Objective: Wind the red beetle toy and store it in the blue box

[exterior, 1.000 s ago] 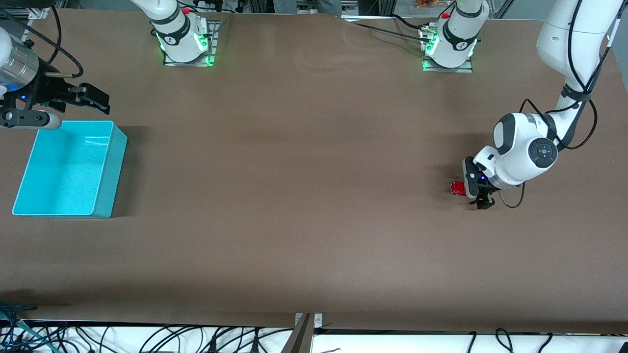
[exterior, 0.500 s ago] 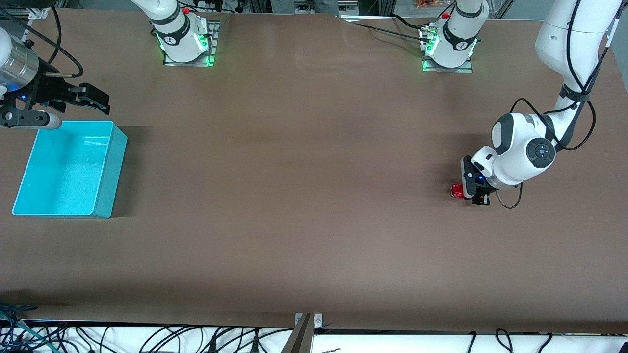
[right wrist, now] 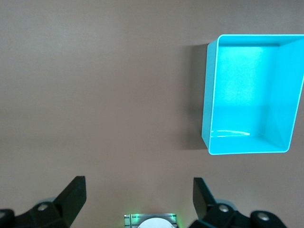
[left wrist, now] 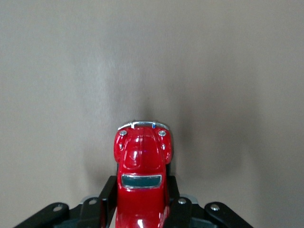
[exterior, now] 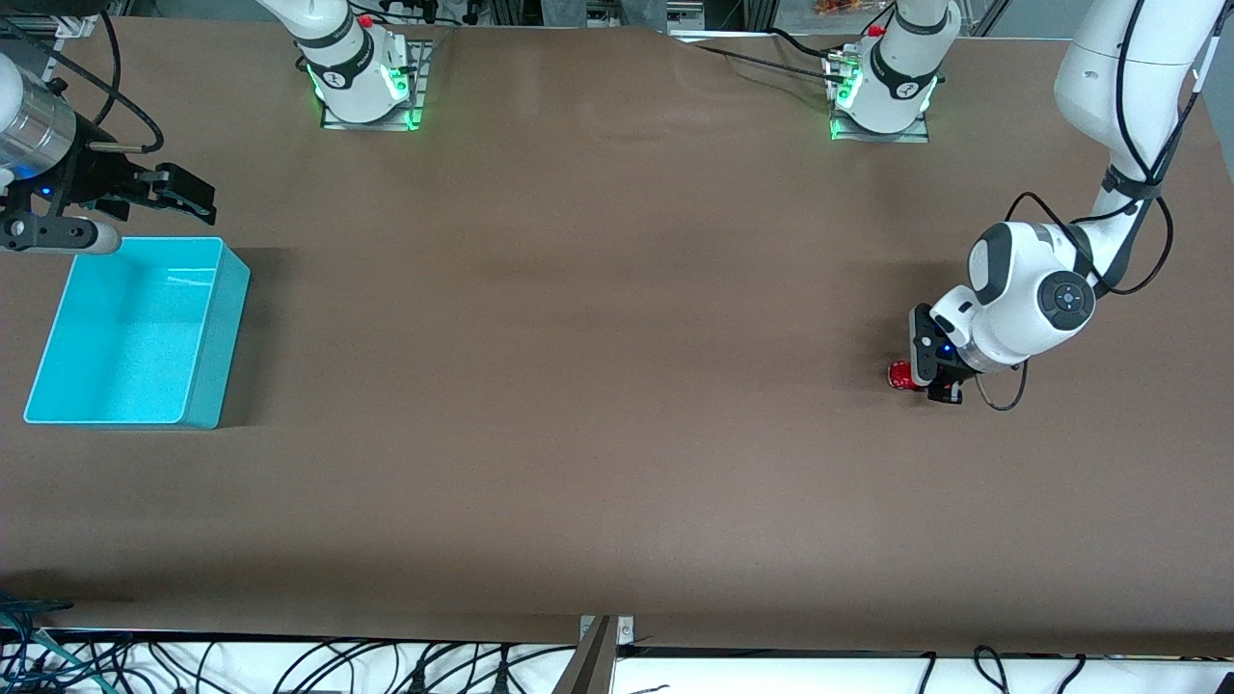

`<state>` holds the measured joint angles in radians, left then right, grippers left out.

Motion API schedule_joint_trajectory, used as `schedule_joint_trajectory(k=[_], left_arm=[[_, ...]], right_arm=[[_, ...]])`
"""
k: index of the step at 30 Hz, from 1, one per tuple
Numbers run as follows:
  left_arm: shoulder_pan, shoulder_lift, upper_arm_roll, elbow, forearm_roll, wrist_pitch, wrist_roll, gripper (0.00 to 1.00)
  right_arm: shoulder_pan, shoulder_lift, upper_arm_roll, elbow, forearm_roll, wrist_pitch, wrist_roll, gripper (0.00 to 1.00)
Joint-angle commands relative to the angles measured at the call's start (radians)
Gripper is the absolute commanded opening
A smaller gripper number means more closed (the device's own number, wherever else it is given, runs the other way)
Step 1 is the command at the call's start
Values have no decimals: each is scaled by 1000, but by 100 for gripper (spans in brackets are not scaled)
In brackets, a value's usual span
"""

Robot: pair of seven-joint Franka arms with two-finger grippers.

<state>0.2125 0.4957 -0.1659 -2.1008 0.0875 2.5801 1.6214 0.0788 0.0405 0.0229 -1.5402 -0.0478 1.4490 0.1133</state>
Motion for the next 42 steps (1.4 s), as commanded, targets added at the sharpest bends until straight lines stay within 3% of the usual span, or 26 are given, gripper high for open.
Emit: schedule_joint_trajectory(k=[1,23,32,35,42], left_arm=[[70,52,-12,16,28,0,32,7],[248,76,-4,22,60,3,155,10],[251,78,-4,35,124,3,161,10],[246,78,-6,38,146,11,170,6],[251,81,-7,55,164,17,169,10]], right_arm=[[-4,4,3,25,8,-21,6,100],[-4,4,3,25,8,-21,8,100],[-4,4,3,25,8,-21,8,100],[-4,4,3,25,8,-21,8,100],[-4,4,3,25,8,-21,8,100]])
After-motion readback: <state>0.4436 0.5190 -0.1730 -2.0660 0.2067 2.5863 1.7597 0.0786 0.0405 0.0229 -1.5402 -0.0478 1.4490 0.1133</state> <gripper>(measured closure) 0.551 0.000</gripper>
